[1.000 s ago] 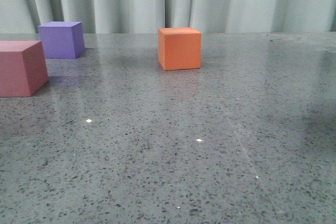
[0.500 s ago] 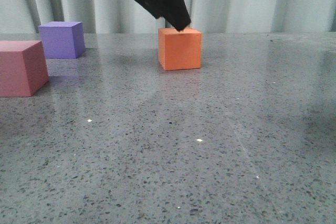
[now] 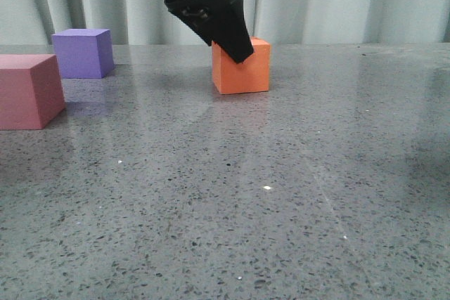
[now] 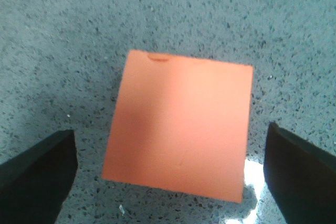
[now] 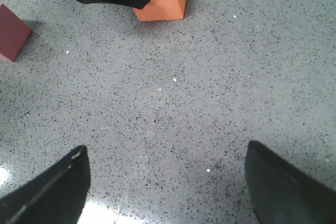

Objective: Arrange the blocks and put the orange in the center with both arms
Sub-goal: 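Lower the left gripper onto the orange cube and close it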

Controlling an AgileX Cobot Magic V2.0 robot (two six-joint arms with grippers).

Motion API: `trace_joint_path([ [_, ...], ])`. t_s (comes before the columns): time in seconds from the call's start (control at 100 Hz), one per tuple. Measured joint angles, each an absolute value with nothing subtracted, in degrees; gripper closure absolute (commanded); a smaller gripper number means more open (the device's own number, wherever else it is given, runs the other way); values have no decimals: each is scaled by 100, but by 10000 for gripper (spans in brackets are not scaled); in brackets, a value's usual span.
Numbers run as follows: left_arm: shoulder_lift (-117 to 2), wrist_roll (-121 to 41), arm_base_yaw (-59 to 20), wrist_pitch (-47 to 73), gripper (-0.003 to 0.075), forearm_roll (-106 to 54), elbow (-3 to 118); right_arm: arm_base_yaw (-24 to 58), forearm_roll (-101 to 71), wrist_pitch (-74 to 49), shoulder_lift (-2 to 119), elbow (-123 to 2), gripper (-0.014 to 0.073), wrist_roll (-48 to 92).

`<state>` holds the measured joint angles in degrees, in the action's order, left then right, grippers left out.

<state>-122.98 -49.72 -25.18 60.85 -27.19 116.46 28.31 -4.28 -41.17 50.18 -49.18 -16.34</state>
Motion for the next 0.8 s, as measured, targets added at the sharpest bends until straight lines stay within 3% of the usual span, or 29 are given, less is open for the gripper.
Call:
trace_joint_path([
  [0.22,-12362,-4972,-2548,6096,57,-2686,11646,2831,-440,-4117,5018,-4918,-8,-1634],
  [0.41,-12362,-4972,-2548,6096,306,-2686,11646,2831,-440,-4117,5018,-4918,-8,-1634],
  [0.55,-12362,-4972,-2548,6113,433,-2686,11646,2831,-440,-4117,5018,-4918,-8,-1634],
  [0.8,-12362,-4972,-2548,6362,461,-2683,11773,2831,-449,-4117,5018,-4918,-8,-1634],
])
